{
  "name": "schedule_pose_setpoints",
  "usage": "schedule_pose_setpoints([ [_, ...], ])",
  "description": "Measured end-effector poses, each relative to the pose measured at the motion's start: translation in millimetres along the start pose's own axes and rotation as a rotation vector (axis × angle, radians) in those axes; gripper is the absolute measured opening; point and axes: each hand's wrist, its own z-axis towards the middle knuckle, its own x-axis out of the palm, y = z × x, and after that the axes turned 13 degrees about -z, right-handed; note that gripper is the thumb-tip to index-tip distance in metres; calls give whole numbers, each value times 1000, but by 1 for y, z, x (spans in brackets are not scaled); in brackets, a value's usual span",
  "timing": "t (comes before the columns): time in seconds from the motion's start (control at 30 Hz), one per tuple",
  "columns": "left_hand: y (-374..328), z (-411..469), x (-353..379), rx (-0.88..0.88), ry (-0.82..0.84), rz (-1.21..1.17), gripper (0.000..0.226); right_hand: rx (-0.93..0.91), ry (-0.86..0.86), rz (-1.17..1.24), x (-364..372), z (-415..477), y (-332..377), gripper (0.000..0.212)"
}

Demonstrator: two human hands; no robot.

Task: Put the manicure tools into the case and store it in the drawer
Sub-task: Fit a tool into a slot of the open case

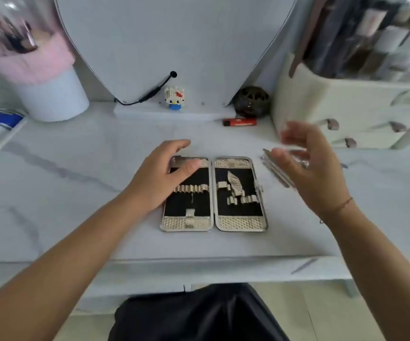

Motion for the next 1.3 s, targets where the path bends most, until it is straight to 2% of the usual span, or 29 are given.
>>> schedule_pose_setpoints([
  [0.07,-5,-3,0,-37,-7,-39,63,111,-10,-17,-13,-8,-7,32],
  [0.13,-3,-2,0,-59,11,-38,58,171,57,-102,-16,-15,-24,23],
  [0.3,0,8,10,-79,-55,-26,46,211,176,-307,-5,-9,-40,19],
  [0.53,0,7,9,-69,-56,-48,62,291,237,-416,2,7,-41,5],
  [0.7,5,9,8,-67,-64,-64,58,315,329,-457,1,15,-41,13],
  [0.9,10,10,8,-68,-75,-65,58,312,339,-530,1,13,-36,22],
  [1.07,9,11,8,-64,-90,-76,56,307,323,-465,0,12,-39,17],
  [1.2,10,10,8,-71,-91,-88,54,248,247,-316,-5,12,-37,12],
  [1.3,13,11,6,-80,-102,-107,56,178,254,-130,-6,14,-27,6],
])
